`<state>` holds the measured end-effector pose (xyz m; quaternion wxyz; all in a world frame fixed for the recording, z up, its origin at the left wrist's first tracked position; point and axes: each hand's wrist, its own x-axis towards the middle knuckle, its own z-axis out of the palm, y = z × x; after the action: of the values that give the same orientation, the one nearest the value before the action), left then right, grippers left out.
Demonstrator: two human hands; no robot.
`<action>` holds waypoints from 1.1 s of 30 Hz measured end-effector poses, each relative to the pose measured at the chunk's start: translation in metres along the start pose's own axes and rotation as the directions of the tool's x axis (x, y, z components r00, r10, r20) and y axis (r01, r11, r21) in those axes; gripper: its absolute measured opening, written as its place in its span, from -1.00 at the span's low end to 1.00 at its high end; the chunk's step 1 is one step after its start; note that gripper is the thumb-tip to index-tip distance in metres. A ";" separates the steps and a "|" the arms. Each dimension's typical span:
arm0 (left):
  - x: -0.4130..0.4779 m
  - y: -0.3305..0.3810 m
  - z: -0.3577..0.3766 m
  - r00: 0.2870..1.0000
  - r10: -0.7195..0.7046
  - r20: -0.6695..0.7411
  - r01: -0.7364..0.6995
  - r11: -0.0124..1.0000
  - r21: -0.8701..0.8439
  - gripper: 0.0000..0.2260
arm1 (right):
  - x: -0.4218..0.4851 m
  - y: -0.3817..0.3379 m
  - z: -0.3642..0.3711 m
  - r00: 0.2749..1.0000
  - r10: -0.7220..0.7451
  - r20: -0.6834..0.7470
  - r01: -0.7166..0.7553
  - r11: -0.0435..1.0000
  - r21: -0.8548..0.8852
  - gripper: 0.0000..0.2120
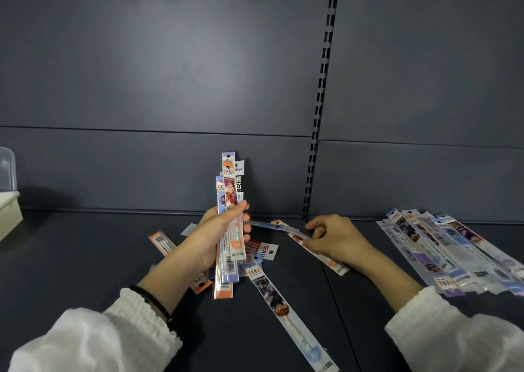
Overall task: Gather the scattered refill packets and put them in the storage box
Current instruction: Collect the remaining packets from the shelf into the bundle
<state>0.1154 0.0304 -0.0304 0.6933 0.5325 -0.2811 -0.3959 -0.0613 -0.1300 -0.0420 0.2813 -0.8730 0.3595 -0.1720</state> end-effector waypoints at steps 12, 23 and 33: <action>-0.010 -0.006 0.022 0.946 -0.130 0.297 0.176 0.975 -0.135 -0.70 | -0.022 -0.044 -0.017 0.996 0.032 0.089 -0.094 0.366 0.926 -0.84; -0.015 -0.007 0.028 0.890 -0.140 0.434 0.138 0.990 0.037 -0.58 | -0.026 -0.049 -0.001 0.995 0.009 -0.097 0.077 0.530 0.844 -0.92; -0.011 -0.009 0.024 0.906 -0.117 0.407 0.121 0.992 0.014 -0.71 | -0.020 -0.045 -0.008 0.999 0.005 -0.039 0.029 0.565 0.825 -0.86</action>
<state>0.0880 0.0266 -0.0323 0.5972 0.4504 -0.3841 -0.5413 -0.0550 -0.0921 -0.0102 0.6482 -0.6401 0.2369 -0.3376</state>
